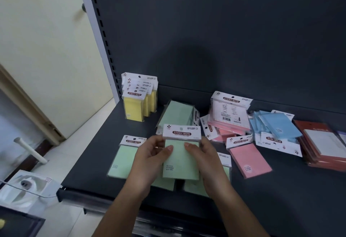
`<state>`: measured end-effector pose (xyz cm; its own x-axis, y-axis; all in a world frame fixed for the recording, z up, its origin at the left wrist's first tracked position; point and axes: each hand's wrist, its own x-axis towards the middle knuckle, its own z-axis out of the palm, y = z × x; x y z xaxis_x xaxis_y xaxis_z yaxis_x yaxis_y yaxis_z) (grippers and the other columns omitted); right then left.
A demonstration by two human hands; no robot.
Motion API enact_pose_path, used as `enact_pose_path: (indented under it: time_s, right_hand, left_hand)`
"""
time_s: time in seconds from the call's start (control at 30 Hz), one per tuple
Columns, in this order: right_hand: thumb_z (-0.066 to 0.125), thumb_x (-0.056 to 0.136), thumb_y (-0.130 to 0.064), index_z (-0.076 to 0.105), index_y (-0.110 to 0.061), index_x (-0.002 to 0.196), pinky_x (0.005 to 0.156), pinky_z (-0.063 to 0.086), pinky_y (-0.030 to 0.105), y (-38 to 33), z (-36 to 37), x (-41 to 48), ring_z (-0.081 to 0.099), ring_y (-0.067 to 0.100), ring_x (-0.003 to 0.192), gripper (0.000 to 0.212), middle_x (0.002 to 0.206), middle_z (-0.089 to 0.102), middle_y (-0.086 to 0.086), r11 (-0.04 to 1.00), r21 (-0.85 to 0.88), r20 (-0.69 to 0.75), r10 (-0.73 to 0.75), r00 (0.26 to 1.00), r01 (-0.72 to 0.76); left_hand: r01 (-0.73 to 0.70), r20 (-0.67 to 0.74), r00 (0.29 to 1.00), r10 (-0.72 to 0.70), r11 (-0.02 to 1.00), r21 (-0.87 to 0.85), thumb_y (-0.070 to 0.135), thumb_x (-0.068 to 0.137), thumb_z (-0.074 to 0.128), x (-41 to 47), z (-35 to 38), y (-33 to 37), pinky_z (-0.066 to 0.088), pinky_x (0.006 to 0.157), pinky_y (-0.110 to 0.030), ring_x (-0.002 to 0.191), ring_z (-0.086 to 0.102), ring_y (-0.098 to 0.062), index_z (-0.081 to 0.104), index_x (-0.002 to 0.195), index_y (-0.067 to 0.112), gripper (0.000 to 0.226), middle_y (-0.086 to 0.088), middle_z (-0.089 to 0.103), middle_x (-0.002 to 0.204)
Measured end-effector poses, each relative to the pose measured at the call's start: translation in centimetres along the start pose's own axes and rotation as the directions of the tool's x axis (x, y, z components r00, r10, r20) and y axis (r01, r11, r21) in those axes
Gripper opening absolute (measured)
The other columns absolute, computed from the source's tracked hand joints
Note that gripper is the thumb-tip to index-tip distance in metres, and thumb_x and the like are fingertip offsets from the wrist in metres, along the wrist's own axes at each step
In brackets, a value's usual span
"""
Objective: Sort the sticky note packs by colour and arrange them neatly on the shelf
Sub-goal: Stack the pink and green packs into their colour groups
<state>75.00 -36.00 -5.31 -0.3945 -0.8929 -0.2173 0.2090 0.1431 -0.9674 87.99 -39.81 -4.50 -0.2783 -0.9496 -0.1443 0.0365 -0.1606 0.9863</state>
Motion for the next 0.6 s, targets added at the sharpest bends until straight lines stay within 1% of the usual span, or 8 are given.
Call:
enact_pose_path:
  time_s: [0.07, 0.17, 0.27, 0.33, 0.4, 0.43, 0.5, 0.6]
  right_hand:
    - [0.055, 0.088, -0.003, 0.056, -0.015, 0.095, 0.068, 0.051, 0.026, 0.6, 0.2, -0.3, 0.065, 0.015, 0.080, 0.014, 0.088, 0.070, 0.002, 0.999, -0.027, -0.018, 0.035, 0.999, -0.035]
    - [0.058, 0.087, -0.004, 0.056, -0.022, 0.092, 0.072, 0.049, 0.025, 1.3, 0.6, -0.6, 0.061, 0.015, 0.080, 0.018, 0.088, 0.065, 0.002, 0.987, -0.161, -0.006, -0.005, 1.000, 0.004]
    - [0.063, 0.085, -0.008, 0.054, -0.027, 0.090, 0.064, 0.042, 0.011, 1.6, 1.0, -0.6, 0.051, 0.004, 0.065, 0.021, 0.078, 0.058, -0.005, 0.907, -0.406, 0.004, -0.119, 0.993, 0.111]
    - [0.063, 0.084, -0.009, 0.052, -0.029, 0.092, 0.061, 0.039, 0.014, 1.8, 1.4, -0.6, 0.047, 0.004, 0.060, 0.024, 0.072, 0.054, -0.007, 0.823, -0.543, 0.021, -0.181, 0.983, 0.163]
    - [0.061, 0.085, -0.011, 0.052, -0.027, 0.103, 0.066, 0.038, 0.022, 2.1, 1.8, -0.5, 0.049, 0.010, 0.066, 0.026, 0.075, 0.054, -0.005, 0.731, -0.654, 0.040, -0.226, 0.973, 0.197]
    - [0.059, 0.086, -0.013, 0.051, -0.023, 0.116, 0.069, 0.038, 0.023, 2.2, 2.0, -0.5, 0.051, 0.012, 0.072, 0.033, 0.079, 0.054, -0.004, 0.681, -0.705, 0.046, -0.237, 0.970, 0.200]
    - [0.054, 0.090, -0.016, 0.034, -0.016, 0.138, 0.075, 0.039, 0.024, 2.2, 2.2, -0.3, 0.054, 0.017, 0.089, 0.052, 0.094, 0.058, 0.001, 0.582, -0.788, 0.071, -0.234, 0.970, 0.198]
    - [0.045, 0.095, -0.021, 0.026, -0.015, 0.141, 0.083, 0.040, 0.027, 1.8, 2.6, -0.2, 0.053, 0.020, 0.105, 0.050, 0.115, 0.056, 0.006, 0.431, -0.882, 0.105, -0.208, 0.972, 0.188]
  left_hand:
    - [0.005, -0.035, 0.999, -0.004, 1.000, 0.023, -0.003, 0.087, 0.056, -0.1, -0.6, -0.7, 0.054, 0.070, -0.028, 0.078, 0.061, -0.018, 0.063, 0.100, 0.019, 0.026, -0.010, 0.066, 0.095]
    - [0.007, -0.068, 0.998, -0.002, 0.998, 0.066, -0.003, 0.087, 0.056, -0.1, -1.6, -1.4, 0.052, 0.081, -0.041, 0.089, 0.061, -0.030, 0.062, 0.104, 0.020, 0.030, -0.014, 0.066, 0.102]
    - [-0.018, -0.111, 0.993, 0.043, 0.976, 0.217, 0.000, 0.087, 0.058, 0.0, -2.4, -2.0, 0.050, 0.072, -0.029, 0.073, 0.057, -0.017, 0.058, 0.105, 0.023, 0.029, -0.005, 0.064, 0.090]
    - [-0.054, -0.133, 0.985, 0.112, 0.924, 0.378, 0.003, 0.087, 0.059, 0.1, -2.8, -2.2, 0.047, 0.064, -0.021, 0.065, 0.051, -0.010, 0.053, 0.106, 0.022, 0.028, 0.005, 0.057, 0.080]
    - [-0.110, -0.125, 0.970, 0.207, 0.838, 0.535, 0.005, 0.086, 0.059, 0.1, -2.8, -2.4, 0.049, 0.071, -0.023, 0.073, 0.054, -0.010, 0.050, 0.102, 0.025, 0.028, 0.010, 0.055, 0.081]
    - [-0.139, -0.107, 0.963, 0.248, 0.793, 0.593, 0.005, 0.086, 0.059, 0.1, -2.8, -2.5, 0.048, 0.078, -0.027, 0.082, 0.055, -0.012, 0.049, 0.102, 0.026, 0.028, 0.010, 0.056, 0.087]
    - [-0.151, -0.079, 0.961, 0.263, 0.746, 0.648, 0.007, 0.087, 0.058, 0.0, -2.6, -2.7, 0.044, 0.091, -0.031, 0.099, 0.054, -0.016, 0.051, 0.112, 0.020, 0.029, 0.008, 0.055, 0.102]
    - [-0.123, -0.070, 0.967, 0.246, 0.685, 0.718, 0.012, 0.090, 0.055, 0.0, -2.5, -2.9, 0.038, 0.096, -0.023, 0.110, 0.050, -0.015, 0.049, 0.125, 0.012, 0.036, 0.003, 0.054, 0.117]
